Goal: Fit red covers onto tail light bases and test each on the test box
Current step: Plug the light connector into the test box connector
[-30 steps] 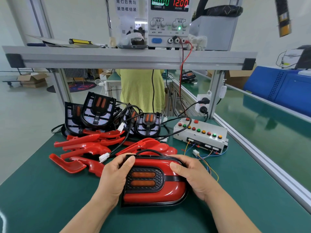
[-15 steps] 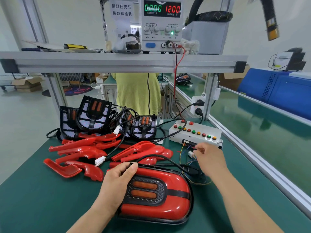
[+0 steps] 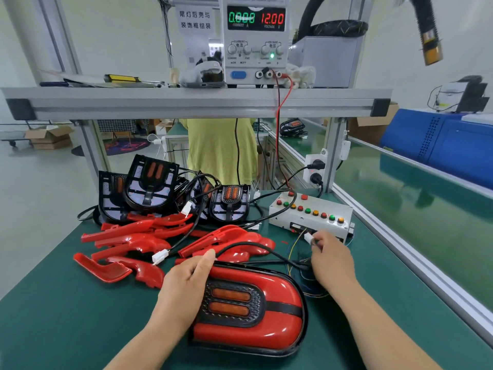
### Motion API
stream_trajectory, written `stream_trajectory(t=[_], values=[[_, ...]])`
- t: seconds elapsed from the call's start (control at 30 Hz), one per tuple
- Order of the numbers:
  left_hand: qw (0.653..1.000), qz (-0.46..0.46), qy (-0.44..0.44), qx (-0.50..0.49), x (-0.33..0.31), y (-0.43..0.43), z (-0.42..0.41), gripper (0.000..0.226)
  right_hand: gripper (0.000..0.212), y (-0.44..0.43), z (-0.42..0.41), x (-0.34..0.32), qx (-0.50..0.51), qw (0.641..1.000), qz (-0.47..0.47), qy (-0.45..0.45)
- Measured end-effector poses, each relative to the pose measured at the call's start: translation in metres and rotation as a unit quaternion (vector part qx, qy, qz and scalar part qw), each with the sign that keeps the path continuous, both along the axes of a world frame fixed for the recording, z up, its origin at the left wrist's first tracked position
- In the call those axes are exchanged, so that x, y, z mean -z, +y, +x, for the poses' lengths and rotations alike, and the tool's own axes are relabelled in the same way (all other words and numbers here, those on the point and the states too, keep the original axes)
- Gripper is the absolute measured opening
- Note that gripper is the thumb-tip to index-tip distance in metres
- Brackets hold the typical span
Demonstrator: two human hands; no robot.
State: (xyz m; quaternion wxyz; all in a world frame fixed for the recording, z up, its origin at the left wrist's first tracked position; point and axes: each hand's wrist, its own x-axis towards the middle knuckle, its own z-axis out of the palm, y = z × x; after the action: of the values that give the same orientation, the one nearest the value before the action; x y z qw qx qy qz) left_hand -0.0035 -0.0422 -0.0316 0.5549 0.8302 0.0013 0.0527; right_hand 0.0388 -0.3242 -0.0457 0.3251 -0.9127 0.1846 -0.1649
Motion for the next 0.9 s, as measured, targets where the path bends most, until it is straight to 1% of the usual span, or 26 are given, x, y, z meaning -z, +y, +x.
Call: stream_trajectory(t=[0.07,0.1,0.17,0.23,0.33,0.43,0.5,0.6,0.77,0.83,0.9], values=[[0.999,0.012,-0.015,-0.034,-0.004,0.002,0.003,0.043,0.016,0.002,0.0,-0.005,-0.015,0.998,0.058,-0.023],[0.998,0.011,-0.023,-0.05,-0.005,0.003,0.006,0.04,0.015,0.003,0.0,-0.008,-0.031,0.996,0.075,-0.025],[0.997,0.007,-0.034,-0.069,-0.009,0.009,0.014,0.025,0.013,0.006,0.0,-0.015,-0.067,0.995,0.076,-0.017],[0.997,0.041,-0.029,-0.06,-0.013,0.017,0.022,0.015,0.013,0.01,-0.001,-0.019,-0.098,0.993,0.072,-0.008],[0.996,0.087,0.011,0.004,-0.015,0.028,0.033,0.012,0.015,0.015,-0.001,-0.019,-0.132,0.988,0.076,0.003],[0.986,0.141,0.047,0.074,-0.017,0.035,0.035,0.012,0.02,0.018,-0.001,-0.016,-0.143,0.987,0.07,0.006],[0.978,0.186,0.034,0.093,-0.017,0.035,0.034,0.014,0.024,0.02,-0.001,-0.012,-0.141,0.988,0.058,0.012],[0.967,0.242,-0.004,0.083,-0.019,0.03,0.03,0.012,0.025,0.022,-0.003,-0.007,-0.14,0.989,0.04,0.024],[0.943,0.326,-0.041,0.051,-0.023,0.031,0.029,0.012,0.018,0.022,-0.004,-0.005,-0.147,0.988,0.035,0.032],[0.937,0.345,-0.041,0.035,-0.023,0.031,0.028,0.012,0.016,0.022,-0.004,-0.006,-0.149,0.988,0.042,0.027],[0.939,0.341,-0.029,0.029,-0.024,0.032,0.028,0.013,0.016,0.021,-0.004,-0.008,-0.148,0.987,0.05,0.023]])
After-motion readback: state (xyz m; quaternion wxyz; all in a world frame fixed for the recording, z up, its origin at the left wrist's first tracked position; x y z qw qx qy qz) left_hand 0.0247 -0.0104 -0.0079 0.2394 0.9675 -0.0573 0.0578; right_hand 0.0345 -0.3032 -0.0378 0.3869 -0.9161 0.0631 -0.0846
